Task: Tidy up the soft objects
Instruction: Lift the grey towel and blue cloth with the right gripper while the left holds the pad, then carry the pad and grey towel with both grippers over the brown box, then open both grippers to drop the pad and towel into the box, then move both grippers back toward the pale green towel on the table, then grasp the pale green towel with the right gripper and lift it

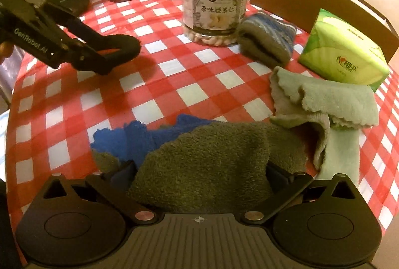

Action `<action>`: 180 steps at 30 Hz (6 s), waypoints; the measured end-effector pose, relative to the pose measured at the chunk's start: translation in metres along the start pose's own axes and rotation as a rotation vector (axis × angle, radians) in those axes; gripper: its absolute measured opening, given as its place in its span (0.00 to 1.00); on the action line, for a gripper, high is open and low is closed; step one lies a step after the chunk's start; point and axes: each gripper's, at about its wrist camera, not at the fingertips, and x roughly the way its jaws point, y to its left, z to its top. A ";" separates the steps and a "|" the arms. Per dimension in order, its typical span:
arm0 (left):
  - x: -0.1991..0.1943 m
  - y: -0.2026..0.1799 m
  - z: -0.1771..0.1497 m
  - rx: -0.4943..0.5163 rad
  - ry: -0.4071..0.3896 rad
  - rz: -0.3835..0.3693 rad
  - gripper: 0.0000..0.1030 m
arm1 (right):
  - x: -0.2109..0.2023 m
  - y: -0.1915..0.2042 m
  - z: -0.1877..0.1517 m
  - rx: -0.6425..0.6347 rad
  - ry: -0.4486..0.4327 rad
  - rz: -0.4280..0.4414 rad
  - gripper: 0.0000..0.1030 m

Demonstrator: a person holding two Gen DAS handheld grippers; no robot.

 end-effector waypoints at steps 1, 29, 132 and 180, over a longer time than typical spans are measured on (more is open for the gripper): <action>0.000 0.000 0.000 0.000 0.001 0.000 0.63 | 0.000 -0.001 0.000 0.003 -0.003 0.000 1.00; -0.021 0.020 0.002 0.014 -0.037 0.025 0.63 | -0.042 0.000 0.006 0.209 -0.058 -0.082 0.35; -0.063 -0.054 0.133 0.086 -0.207 -0.026 0.69 | -0.141 -0.103 0.061 0.674 -0.367 -0.290 0.78; 0.001 -0.183 0.049 -0.417 -0.078 0.358 0.63 | 0.002 -0.210 0.016 0.570 -0.163 0.104 0.48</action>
